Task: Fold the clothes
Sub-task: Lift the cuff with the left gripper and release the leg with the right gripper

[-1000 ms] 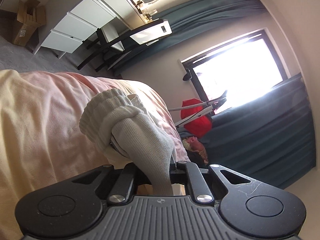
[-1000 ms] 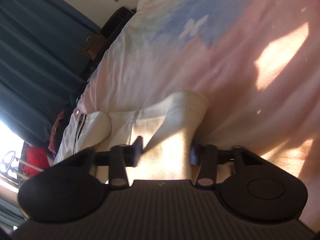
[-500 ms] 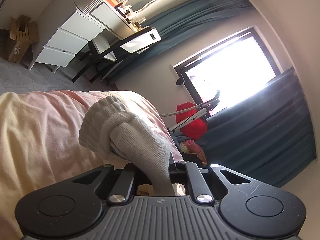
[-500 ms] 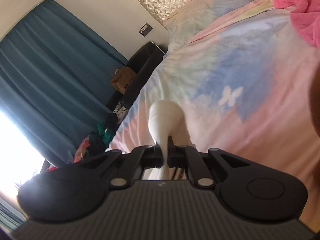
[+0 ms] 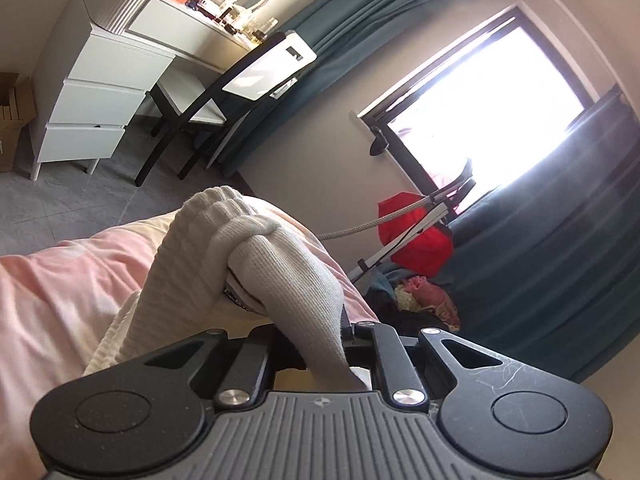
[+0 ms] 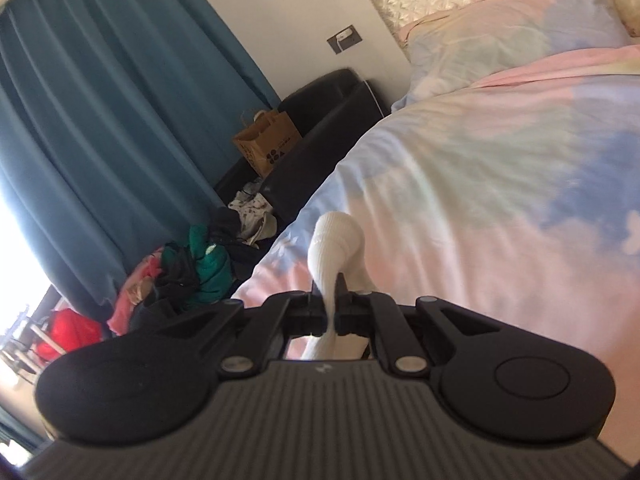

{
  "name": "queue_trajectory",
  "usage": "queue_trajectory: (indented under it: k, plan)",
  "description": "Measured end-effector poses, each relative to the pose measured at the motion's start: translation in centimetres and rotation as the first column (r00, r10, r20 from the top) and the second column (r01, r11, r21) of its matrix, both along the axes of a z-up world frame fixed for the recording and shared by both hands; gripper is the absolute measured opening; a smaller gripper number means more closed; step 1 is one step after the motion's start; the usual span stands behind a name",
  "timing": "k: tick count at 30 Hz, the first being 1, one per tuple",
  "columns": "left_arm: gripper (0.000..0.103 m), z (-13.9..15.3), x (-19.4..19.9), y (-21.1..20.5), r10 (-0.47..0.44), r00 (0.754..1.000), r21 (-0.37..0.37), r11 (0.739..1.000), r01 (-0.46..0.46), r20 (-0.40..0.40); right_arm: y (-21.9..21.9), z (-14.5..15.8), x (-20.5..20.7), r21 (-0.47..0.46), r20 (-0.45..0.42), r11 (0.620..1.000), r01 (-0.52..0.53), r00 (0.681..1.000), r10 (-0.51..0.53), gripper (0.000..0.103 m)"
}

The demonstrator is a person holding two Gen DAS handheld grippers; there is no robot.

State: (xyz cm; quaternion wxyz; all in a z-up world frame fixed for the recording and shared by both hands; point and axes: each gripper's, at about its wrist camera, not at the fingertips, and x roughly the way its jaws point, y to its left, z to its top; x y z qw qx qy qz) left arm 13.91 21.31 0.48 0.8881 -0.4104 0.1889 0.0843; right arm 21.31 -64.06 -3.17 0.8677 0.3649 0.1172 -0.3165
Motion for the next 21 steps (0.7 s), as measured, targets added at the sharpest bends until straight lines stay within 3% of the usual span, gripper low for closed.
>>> queue_trajectory:
  k: [5, 9, 11, 15, 17, 19, 21]
  plan:
    - [0.012, -3.2, 9.6, -0.7, -0.008, 0.994, 0.128, 0.992, 0.022, -0.11, 1.3, -3.2, 9.6, -0.102, -0.124, 0.994, -0.034, 0.992, 0.021, 0.006]
    - [0.016, -6.4, 14.3, -1.0, -0.041, 0.97, 0.143, 0.987, 0.077, -0.239, 1.8, -7.3, 13.0, -0.102, -0.215, 0.995, -0.006, 0.977, -0.016, 0.006]
    - [0.018, -7.6, 15.1, -0.4, -0.06, 0.957, 0.13, 0.986, 0.1, -0.283, 1.5, -8.8, 13.2, -0.093, -0.22, 0.996, 0.005, 0.975, -0.025, 0.006]
    - [0.028, -7.8, 14.2, 0.1, -0.093, 0.957, 0.129, 0.983, 0.133, -0.274, 1.8, -9.2, 13.0, -0.099, -0.22, 0.995, -0.026, 0.976, 0.004, 0.013]
    - [0.046, -7.2, 13.1, 0.2, -0.101, 0.96, 0.13, 0.982, 0.139, -0.262, 2.0, -8.5, 12.3, -0.08, -0.199, 0.996, -0.05, 0.979, 0.033, 0.025]
    - [0.058, -6.2, 11.1, 0.1, -0.099, 0.964, 0.146, 0.98, 0.138, -0.247, 2.2, -7.4, 10.7, -0.056, -0.134, 0.995, -0.084, 0.988, 0.076, 0.065]
    - [0.061, -5.2, 9.0, -0.1, -0.096, 0.969, 0.168, 0.976, 0.137, -0.229, 2.8, -6.2, 8.4, -0.056, -0.075, 0.995, -0.085, 0.994, 0.081, 0.084]
